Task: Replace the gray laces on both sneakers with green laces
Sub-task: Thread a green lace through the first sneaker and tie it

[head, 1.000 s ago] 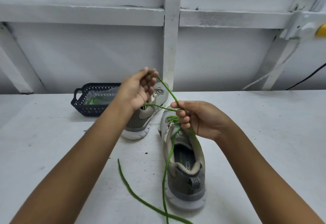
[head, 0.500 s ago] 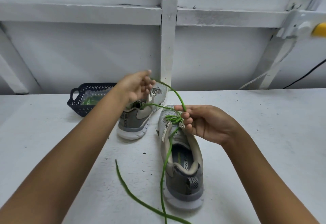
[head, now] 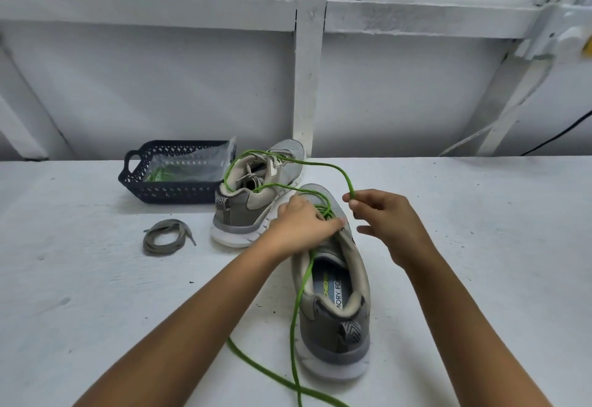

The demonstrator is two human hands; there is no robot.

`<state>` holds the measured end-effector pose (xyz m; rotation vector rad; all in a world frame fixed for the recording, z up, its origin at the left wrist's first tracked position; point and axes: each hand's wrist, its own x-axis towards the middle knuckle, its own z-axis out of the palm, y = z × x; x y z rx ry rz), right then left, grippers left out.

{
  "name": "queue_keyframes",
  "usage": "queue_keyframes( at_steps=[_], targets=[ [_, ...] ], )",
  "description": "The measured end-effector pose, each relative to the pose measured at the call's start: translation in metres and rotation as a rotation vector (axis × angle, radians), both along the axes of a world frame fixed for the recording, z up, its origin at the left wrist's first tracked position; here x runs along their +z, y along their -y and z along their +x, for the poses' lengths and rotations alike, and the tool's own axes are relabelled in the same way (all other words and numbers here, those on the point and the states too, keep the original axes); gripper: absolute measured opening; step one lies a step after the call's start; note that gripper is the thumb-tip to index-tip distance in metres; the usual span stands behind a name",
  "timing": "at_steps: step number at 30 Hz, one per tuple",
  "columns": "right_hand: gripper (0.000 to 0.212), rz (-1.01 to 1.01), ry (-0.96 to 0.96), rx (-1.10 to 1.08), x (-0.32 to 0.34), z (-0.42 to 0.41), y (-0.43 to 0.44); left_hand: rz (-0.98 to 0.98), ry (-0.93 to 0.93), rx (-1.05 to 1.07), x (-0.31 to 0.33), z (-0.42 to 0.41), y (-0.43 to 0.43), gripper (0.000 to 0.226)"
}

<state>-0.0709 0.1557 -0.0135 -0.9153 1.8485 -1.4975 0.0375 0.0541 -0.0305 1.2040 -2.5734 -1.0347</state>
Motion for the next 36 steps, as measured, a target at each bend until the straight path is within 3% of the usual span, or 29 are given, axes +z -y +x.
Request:
queue_keyframes(
  at_steps=[5,11,22,28,33,36],
  targets=[
    [0.017,-0.017,-0.061,-0.121,-0.023,0.003,0.008,0.328,-0.296,0.133,-0.016,0.000,-0.004,0.029],
    [0.025,-0.058,-0.072,-0.217,-0.037,0.009,0.014,0.494,-0.502,0.213,-0.026,0.009,-0.007,0.011],
    [0.014,-0.030,-0.109,-0.226,-0.048,0.009,0.017,0.462,-0.458,0.250,-0.025,0.003,-0.005,0.015],
    [0.004,0.005,-0.240,-0.230,-0.051,0.010,0.014,0.439,-0.436,0.250,-0.025,-0.001,-0.006,0.018],
    [0.006,0.038,-0.186,-0.160,-0.052,0.006,0.014,0.396,-0.385,0.268,-0.030,-0.005,-0.004,0.054],
    [0.006,0.052,-0.129,-0.112,-0.053,0.005,0.015,0.298,-0.284,0.223,-0.026,-0.009,-0.002,0.040]
  ],
)
